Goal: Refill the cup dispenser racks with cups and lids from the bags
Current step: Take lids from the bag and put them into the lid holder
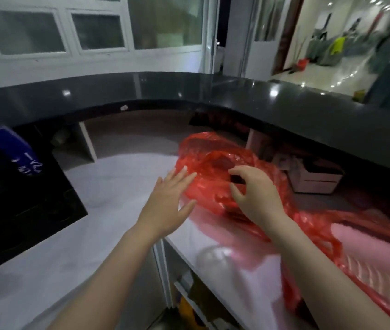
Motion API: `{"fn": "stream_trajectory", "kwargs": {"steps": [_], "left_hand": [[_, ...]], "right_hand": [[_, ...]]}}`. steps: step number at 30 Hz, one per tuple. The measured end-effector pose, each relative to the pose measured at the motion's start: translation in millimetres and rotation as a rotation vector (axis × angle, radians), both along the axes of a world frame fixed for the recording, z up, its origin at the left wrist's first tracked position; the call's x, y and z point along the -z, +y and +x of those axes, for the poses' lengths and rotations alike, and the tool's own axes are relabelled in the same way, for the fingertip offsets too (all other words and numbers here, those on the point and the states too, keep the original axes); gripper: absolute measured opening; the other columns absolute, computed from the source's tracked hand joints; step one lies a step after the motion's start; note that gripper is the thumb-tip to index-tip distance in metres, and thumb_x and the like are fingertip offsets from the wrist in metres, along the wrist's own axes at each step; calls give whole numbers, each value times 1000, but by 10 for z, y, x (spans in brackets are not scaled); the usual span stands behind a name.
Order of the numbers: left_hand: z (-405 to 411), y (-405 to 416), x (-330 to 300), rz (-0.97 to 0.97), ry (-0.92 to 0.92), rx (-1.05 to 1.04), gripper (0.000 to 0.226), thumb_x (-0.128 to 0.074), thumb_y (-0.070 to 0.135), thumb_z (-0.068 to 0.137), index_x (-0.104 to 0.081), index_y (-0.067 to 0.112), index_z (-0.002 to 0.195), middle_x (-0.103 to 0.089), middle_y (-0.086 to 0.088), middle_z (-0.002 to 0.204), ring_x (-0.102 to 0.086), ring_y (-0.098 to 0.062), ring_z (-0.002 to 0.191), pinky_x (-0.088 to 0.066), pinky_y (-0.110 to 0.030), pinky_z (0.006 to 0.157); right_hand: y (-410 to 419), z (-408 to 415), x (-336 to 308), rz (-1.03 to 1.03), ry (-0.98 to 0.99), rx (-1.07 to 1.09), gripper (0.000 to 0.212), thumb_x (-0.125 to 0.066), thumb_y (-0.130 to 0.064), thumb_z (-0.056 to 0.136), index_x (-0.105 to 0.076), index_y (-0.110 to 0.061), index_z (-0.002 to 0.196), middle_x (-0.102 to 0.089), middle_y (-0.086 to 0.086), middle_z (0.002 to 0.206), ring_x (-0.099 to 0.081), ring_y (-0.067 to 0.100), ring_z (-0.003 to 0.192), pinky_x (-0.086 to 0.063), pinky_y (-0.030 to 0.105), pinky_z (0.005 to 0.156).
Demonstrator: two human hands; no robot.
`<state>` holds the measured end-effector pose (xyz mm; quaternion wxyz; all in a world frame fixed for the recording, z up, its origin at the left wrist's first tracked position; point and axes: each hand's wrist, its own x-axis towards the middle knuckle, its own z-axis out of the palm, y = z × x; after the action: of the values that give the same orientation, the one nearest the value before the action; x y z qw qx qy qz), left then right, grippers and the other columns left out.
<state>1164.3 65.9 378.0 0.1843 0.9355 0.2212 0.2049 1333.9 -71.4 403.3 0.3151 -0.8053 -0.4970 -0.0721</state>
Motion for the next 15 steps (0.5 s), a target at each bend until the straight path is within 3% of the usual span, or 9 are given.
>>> {"fn": "stream_trajectory", "kwargs": {"steps": [5, 9, 12, 14, 15], "left_hand": [[548, 460, 203, 207, 172, 69, 67, -39, 48, 96, -4, 34, 151, 2, 4, 161, 7, -18, 148, 7, -39, 116], [974, 835, 293, 229, 141, 140, 56, -33, 38, 101, -9, 31, 152, -6, 3, 161, -3, -15, 148, 4, -34, 118], [1292, 1045, 347, 223, 106, 231, 55, -36, 33, 101, -15, 29, 152, -12, 2, 160, -12, -14, 147, 3, -30, 117], [1492, 1150, 392, 231, 123, 311, 60, -44, 34, 99, -16, 28, 152, -14, 3, 160, -13, -13, 147, 4, -29, 117], [1585, 1184, 420, 225, 136, 351, 64, -48, 35, 97, -17, 29, 152, -14, 4, 160, -14, -13, 146, 4, -29, 116]], "right_hand": [[354, 423, 51, -226, -361, 13, 36, -60, -3, 84, -66, -8, 118, -62, 12, 123, -52, 33, 119, -42, 41, 101], [624, 700, 134, -511, -535, 19, 36, -37, -17, 92, -60, -14, 119, -55, 8, 128, -47, 30, 119, -40, 39, 94], [705, 834, 209, -692, -599, 48, 28, -55, -24, 86, -66, -16, 110, -62, 7, 120, -56, 29, 113, -46, 39, 92], [701, 936, 275, -763, -543, 77, 39, -74, -36, 74, -68, -17, 108, -64, 6, 116, -59, 27, 109, -48, 36, 90], [683, 982, 306, -807, -492, 88, 48, -73, -43, 75, -65, -18, 115, -62, 5, 122, -56, 26, 115, -45, 37, 94]]}}
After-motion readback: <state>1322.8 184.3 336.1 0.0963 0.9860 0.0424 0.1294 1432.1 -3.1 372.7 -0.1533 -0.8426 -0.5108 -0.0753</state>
